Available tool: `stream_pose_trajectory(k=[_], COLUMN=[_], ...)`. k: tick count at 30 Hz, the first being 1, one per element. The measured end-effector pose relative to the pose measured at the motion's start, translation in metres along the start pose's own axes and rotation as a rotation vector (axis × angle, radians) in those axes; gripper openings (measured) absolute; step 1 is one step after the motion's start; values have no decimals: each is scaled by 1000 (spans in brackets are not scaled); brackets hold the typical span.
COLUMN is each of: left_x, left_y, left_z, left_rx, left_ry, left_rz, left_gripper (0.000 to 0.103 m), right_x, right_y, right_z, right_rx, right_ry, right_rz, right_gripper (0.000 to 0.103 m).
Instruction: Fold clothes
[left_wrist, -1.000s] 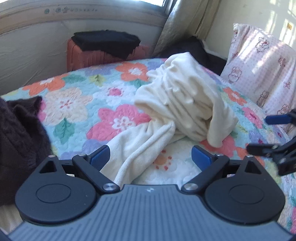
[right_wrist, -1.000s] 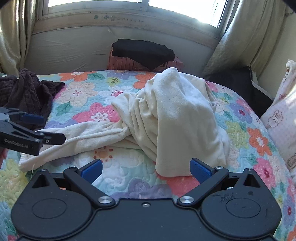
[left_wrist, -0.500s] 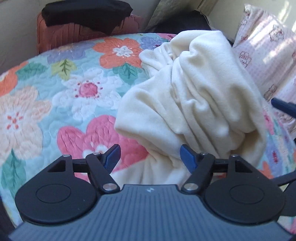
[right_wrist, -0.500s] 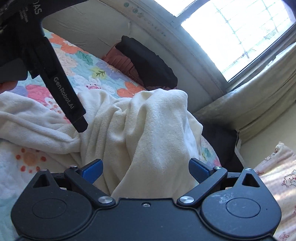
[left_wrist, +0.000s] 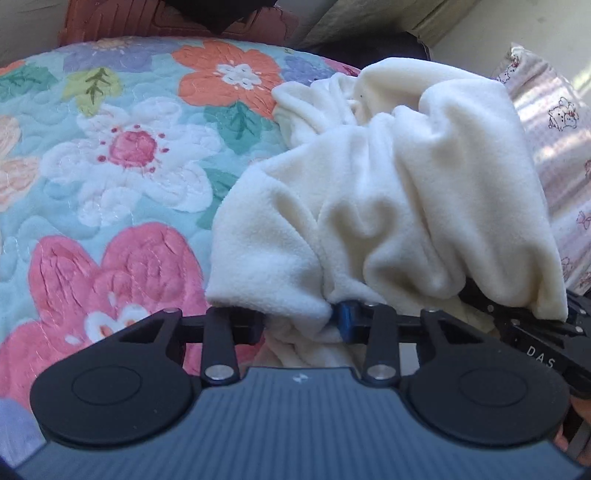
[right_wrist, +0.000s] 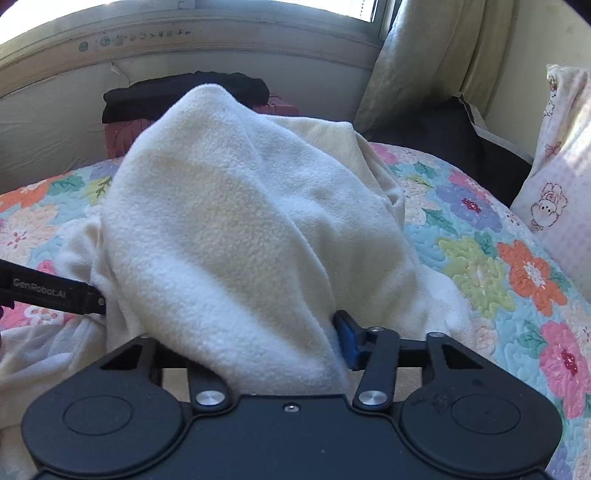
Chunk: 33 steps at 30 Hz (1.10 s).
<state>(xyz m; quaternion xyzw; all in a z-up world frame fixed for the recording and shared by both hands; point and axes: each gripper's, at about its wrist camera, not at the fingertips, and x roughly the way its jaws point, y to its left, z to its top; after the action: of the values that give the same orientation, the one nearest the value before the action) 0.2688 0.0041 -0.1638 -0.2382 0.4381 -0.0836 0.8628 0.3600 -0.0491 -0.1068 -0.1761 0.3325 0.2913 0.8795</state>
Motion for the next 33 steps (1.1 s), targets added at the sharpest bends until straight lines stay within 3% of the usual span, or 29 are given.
stream_pose_trajectory(k=[1,7,12,15,20,23,26,28,30,32,33], left_x=[-2,-27,-46,-56,-87,-108,-109,-94,-71,-51,-45], left_y=[-6,-23,-44,-64,-104,-135,-154,-163,-168,-166,-163], left_z=[-2,-8,-2,-7,-18,-21,-24,-30,-45,-66,-77], left_rx=[13,-7,57,153,242,313,331,334,367,404,421], left_ry=[-7,-31,-81,-78,-96,-144,-135,-73,-21,30,55], left_rz=[14,-67,-75,-74,-216,-258,-323,-332,-265,-166,-118], left_gripper=[32,25,22,20,19,19,20,21,27,52,55], right_x=[-6,-40,-64,-78,-111,-133,-157,-154,-136,-113,-104], right_y=[0,-18,-56,-75,-118,-145,-178,-195,-202,-200,-198], right_z=[0,-10,-10,-11,3,14,16,8,-8,-32,-45], right_rx=[7,222,244,261,280,280,341,370,349,302,278], right_ry=[-10,-113,-146,-172,-256,-313,-376,-330,-237,-131,-89], right_rz=[-1,-66,-150,-207,-331,-424,-423,-401,-418,-413,-406], right_gripper=[33,14,10,10,8,4,4,4,8,16,26])
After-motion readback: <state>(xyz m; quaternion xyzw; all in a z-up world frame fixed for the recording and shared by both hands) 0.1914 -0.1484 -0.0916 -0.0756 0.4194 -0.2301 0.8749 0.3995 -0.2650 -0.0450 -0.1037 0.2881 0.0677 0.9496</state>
